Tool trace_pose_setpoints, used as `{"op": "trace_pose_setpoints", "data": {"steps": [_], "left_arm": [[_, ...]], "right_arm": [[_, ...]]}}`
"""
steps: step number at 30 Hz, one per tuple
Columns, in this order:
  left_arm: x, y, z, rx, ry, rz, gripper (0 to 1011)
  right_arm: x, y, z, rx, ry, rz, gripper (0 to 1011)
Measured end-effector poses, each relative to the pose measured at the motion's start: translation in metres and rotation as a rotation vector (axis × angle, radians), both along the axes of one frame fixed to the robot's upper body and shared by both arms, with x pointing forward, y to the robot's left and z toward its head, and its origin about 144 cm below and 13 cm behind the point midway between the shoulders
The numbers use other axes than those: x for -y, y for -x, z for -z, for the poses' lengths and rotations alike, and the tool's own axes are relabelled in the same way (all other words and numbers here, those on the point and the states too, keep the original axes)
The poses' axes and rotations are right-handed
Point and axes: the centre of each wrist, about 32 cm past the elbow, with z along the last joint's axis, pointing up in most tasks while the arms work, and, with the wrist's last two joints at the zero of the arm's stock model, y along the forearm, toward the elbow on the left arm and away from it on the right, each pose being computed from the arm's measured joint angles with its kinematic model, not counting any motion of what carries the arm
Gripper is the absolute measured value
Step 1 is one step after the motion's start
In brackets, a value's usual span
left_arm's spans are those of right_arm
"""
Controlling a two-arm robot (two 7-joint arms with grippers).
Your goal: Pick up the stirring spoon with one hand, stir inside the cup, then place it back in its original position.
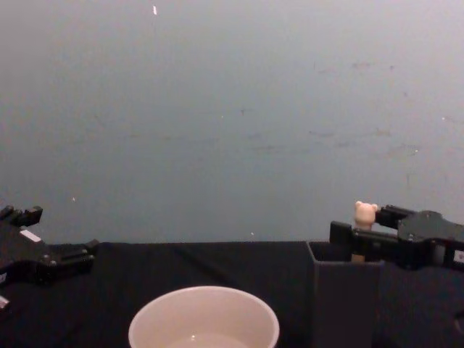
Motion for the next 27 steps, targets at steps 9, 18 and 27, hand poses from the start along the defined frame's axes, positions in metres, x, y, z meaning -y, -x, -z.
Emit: {"op": "trace_pose_setpoints", "data": {"steps": [9,18,27], "left_arm": [[0.0,0.0,0.0,0.0,0.0,0.0,1001],[0.0,0.0,0.0,0.0,0.0,0.0,1001],[0.0,0.0,0.0,0.0,0.0,0.0,1001]], "right_arm": [[0.0001,0.0,0.0,0.0,-0.001,0.0,591],[0.0001,0.0,0.0,0.0,-0.001,0.0,277],[0.0001,0.0001,0.0,0.0,-0.001,0.0,211]]}}
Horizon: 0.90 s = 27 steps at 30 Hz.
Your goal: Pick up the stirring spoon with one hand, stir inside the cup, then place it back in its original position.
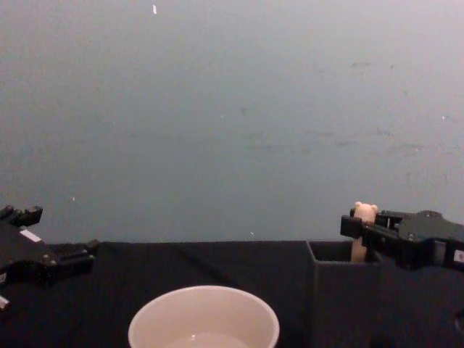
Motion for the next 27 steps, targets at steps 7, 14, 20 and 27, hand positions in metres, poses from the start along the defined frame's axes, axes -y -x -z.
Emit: {"op": "trace_pose_setpoints", "data": {"steps": [7,14,20,27], "left_arm": [[0.0,0.0,0.0,0.0,0.0,0.0,1001],[0.0,0.0,0.0,0.0,0.0,0.0,1001],[0.0,0.0,0.0,0.0,0.0,0.0,1001],[0.0,0.0,0.0,0.0,0.0,0.0,1001]], "right_arm": [[-0.001,0.001,-0.007,0.025,-0.028,-0.001,211],[-0.002,0.002,-0.026,0.065,-0.07,-0.009,211],[-0.003,0.003,-0.044,0.109,-0.09,-0.018,211],[-0.002,0.003,-0.061,0.177,-0.101,-0.027,211]]}}
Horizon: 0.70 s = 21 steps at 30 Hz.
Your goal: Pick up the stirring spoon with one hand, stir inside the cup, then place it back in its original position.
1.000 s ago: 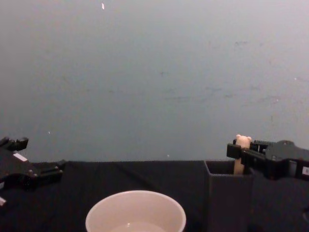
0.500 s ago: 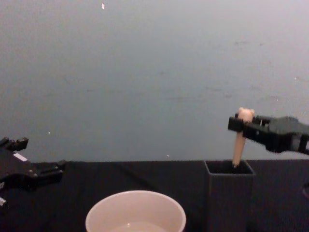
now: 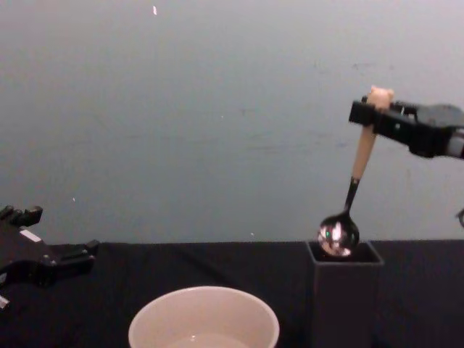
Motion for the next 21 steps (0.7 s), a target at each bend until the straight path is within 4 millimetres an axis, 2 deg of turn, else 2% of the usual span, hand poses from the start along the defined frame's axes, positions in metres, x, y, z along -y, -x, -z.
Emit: {"op": "trace_pose_setpoints", "data": {"steps": [11,21], "left_arm": [[0.0,0.0,0.0,0.0,0.0,0.0,1001],[0.0,0.0,0.0,0.0,0.0,0.0,1001]], "right_arm": [[-0.006,-0.009,-0.023,0.088,-0.01,-0.039,211],[-0.038,-0.028,-0.019,0.088,0.01,-0.146,211]]}}
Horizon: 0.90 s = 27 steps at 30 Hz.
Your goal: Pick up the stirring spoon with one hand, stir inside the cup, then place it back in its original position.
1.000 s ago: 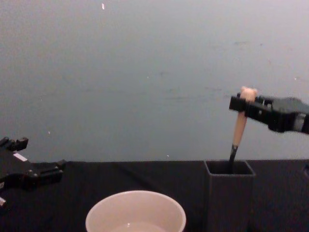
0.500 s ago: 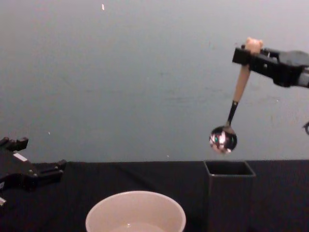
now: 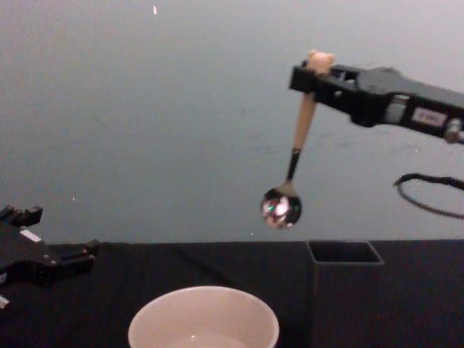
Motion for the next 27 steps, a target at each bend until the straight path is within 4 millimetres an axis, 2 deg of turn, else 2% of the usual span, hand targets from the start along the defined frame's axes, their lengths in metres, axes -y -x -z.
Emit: {"op": "trace_pose_setpoints", "data": {"steps": [15,27], "left_arm": [[0.0,0.0,0.0,0.0,0.0,0.0,1001],[0.0,0.0,0.0,0.0,0.0,0.0,1001]], "right_arm": [[-0.045,-0.009,0.022,-0.054,0.052,-0.123,211],[-0.061,-0.012,0.046,-0.086,0.091,-0.157,211]]}}
